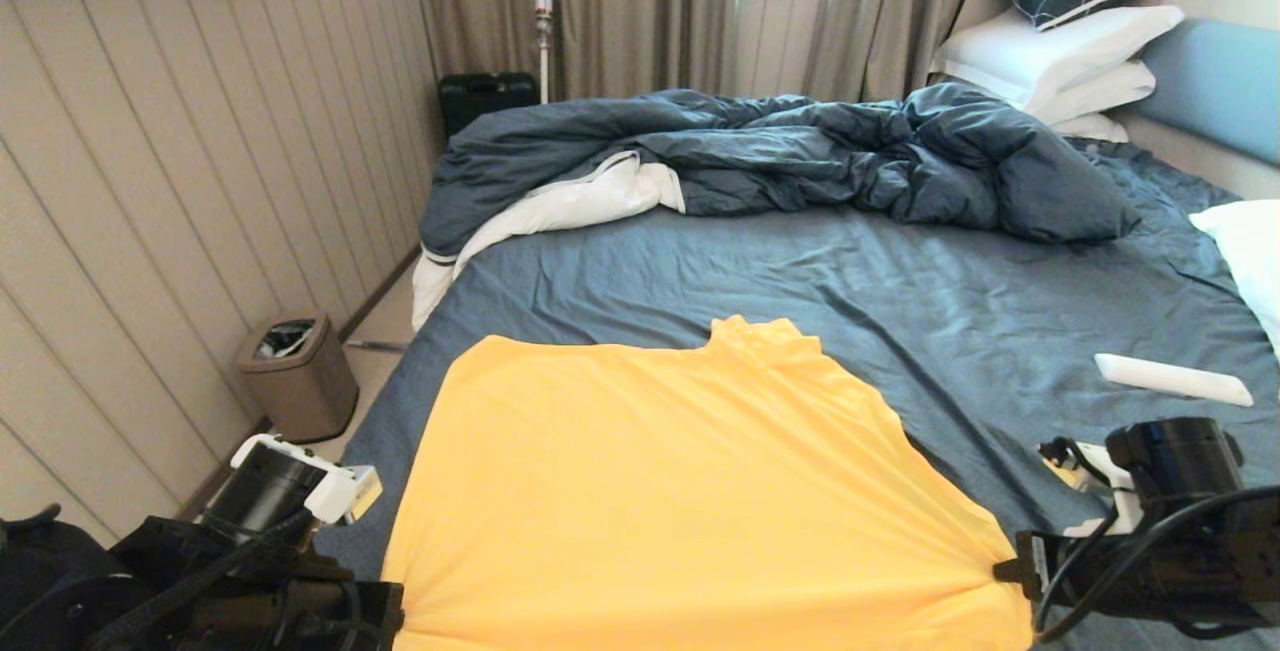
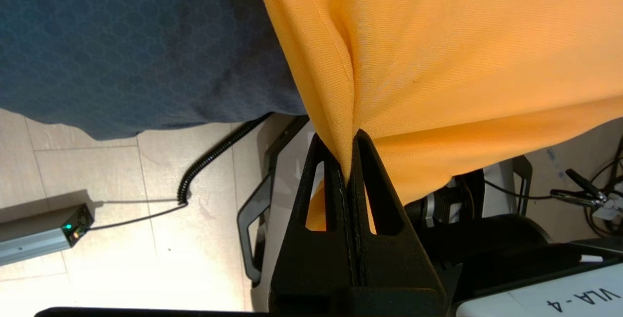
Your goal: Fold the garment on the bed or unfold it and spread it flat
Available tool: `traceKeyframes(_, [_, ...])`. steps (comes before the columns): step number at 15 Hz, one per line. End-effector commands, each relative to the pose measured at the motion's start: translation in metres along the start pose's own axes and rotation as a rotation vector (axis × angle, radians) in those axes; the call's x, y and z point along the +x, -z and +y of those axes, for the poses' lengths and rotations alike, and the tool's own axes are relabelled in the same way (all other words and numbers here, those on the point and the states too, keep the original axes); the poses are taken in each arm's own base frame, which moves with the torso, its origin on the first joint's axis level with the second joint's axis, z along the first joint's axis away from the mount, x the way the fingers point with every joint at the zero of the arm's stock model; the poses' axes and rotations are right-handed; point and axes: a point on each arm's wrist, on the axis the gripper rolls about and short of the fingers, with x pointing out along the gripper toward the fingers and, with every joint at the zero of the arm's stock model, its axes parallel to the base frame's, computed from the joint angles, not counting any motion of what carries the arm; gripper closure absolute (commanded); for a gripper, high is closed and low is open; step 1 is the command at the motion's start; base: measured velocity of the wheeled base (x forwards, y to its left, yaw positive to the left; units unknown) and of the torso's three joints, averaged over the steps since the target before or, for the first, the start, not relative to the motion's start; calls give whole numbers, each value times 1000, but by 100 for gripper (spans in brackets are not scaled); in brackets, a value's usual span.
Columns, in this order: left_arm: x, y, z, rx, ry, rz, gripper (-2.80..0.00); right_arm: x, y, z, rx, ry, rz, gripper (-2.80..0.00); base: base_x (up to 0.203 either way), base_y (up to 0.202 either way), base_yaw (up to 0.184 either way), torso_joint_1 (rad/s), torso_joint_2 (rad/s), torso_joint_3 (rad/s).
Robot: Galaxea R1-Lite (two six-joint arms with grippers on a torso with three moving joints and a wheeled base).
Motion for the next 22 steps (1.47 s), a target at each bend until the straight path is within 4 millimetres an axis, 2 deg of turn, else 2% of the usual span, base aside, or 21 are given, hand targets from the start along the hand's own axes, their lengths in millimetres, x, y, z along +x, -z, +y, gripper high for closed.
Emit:
traceKeyframes(1, [0,-2,-1,-6,5,-7,-280,0,-1,1,0,-5,-6,-280,0,0,0,0,0,0])
traceKeyframes(4, [-5,-4,-1,-2,5,-36,-280,-2,-2,0,2,-2,-15,-280,0,0,0,0,0,0])
traceKeyframes(7, [-17,-3,4,-20,5,-82,-280,-14,-6,-2,8,3,-72,-280,0,0,0,0,0,0])
traceKeyframes(11, [-57,-4,8,-39,32,-225,-280,-48,-13,1,-1,-1,-217,-280,0,0,0,0,0,0])
traceKeyframes(12, [-70,-2,9,-38,37,-259,-280,-60,-14,3,-6,-3,-258,0,0,0,0,0,0,0])
traceKeyframes(13, [-86,1,10,-39,43,-296,0,-74,-13,5,-13,-6,-297,0,0,0,0,0,0,0])
traceKeyframes(16, [-139,18,14,-42,57,-400,0,-124,-3,14,-25,-17,-354,0,0,0,0,0,0,0])
traceKeyframes(18, [-173,41,18,-34,69,-460,0,-156,14,19,-32,-25,-382,0,0,0,0,0,0,0])
traceKeyframes(20, [-202,73,24,-42,32,-491,0,-184,44,25,-58,-48,-386,0,0,0,0,0,0,0])
traceKeyframes(22, [-223,105,33,-73,-68,-539,0,-204,80,29,-122,-116,-326,0,0,0,0,0,0,0])
